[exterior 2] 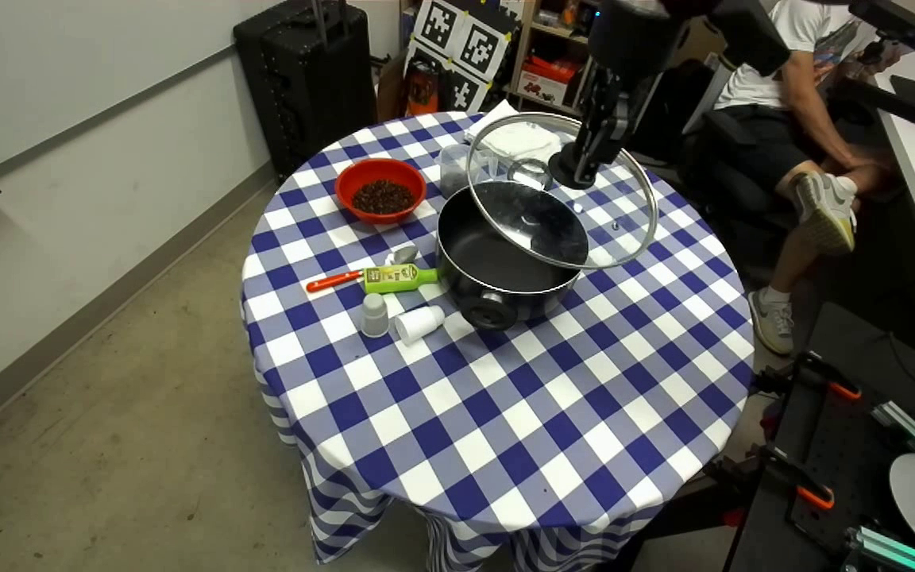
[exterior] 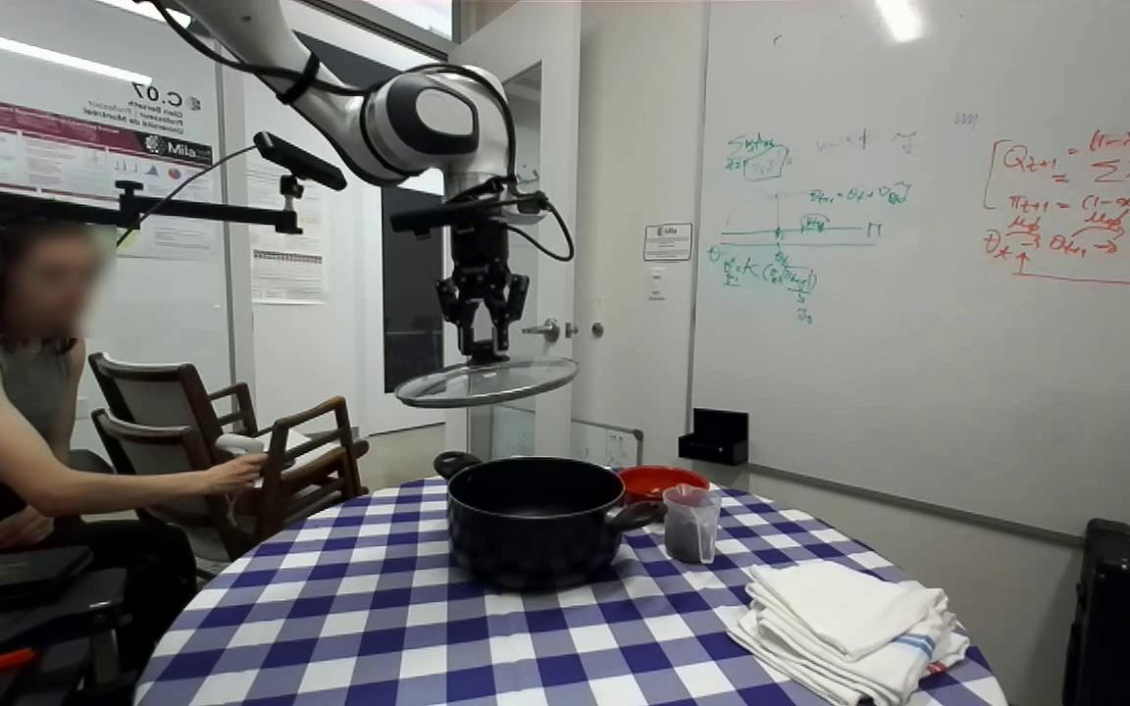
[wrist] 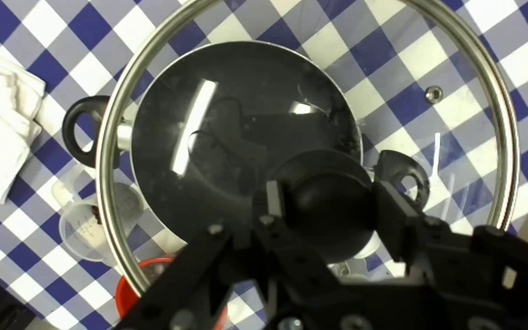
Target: Cover the pot
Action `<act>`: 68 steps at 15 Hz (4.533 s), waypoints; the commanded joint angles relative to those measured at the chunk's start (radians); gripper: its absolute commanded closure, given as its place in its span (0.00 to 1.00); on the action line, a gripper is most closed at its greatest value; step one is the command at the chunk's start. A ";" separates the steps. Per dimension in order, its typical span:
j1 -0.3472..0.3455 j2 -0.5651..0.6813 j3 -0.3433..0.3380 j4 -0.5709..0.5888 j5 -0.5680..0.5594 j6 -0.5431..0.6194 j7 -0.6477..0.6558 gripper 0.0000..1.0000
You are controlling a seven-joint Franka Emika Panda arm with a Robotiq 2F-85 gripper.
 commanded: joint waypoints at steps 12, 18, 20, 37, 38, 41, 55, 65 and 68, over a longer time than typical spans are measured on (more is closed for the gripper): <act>0.020 0.323 -0.022 0.295 -0.173 0.060 0.097 0.75; -0.004 0.357 -0.038 0.299 -0.159 0.066 0.097 0.75; -0.014 0.357 -0.037 0.292 -0.148 0.059 0.097 0.75; -0.026 0.319 -0.028 0.203 -0.118 0.084 0.132 0.75; -0.025 0.316 -0.027 0.197 -0.118 0.086 0.136 0.75; -0.023 0.307 -0.022 0.185 -0.114 0.081 0.142 0.75; -0.028 0.304 -0.008 0.176 -0.073 0.086 0.146 0.75; -0.032 0.315 -0.006 0.187 -0.056 0.083 0.141 0.75; -0.034 0.319 -0.005 0.188 -0.047 0.086 0.139 0.75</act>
